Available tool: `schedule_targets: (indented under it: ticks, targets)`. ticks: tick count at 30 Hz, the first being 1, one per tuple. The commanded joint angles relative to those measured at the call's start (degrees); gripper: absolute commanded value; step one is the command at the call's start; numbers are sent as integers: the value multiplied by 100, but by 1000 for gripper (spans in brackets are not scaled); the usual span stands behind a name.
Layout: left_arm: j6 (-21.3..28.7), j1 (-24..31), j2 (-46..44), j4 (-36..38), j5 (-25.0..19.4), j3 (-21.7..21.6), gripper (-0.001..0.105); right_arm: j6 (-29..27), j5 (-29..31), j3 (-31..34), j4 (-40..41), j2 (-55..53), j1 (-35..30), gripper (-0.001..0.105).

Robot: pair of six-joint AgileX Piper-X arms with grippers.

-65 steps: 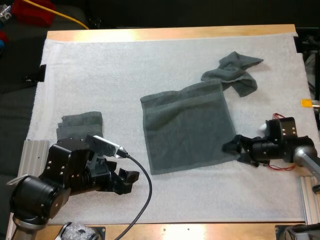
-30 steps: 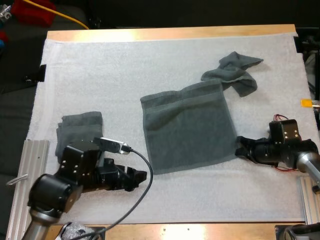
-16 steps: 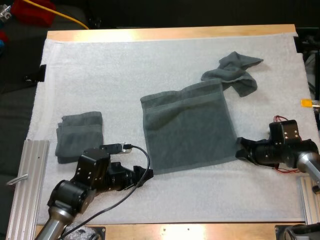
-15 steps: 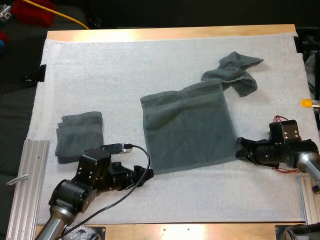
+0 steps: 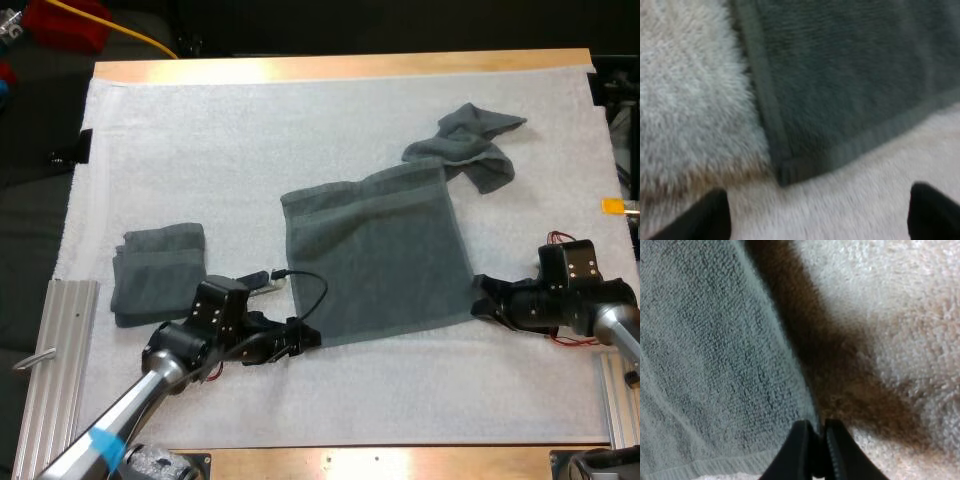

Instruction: Pick towel from pile, fold and stack

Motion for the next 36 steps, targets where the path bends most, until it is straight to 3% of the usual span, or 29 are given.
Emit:
schedule_targets:
  ticks: [1,16,24,31,36]
  targets:
    - [-32,-20,173,-218,136,-6,70,-63,2,-9,47,-51,16,1]
    - [-47,-20,1206,-1100,1132,-17,70,-63,-52,-9,47,-51,16,1]
    - [-47,-20,1226,-1129,1147,-35,69,-63,-52,-9,47,-51,16,1]
    - [-47,-20,1226,-1129,1059,-35,44,-63,-52,-9,47,-51,16,1]
    - [-47,-20,1226,-1129,976,-35,39,-63,-52,-9,59,-51,16,1]
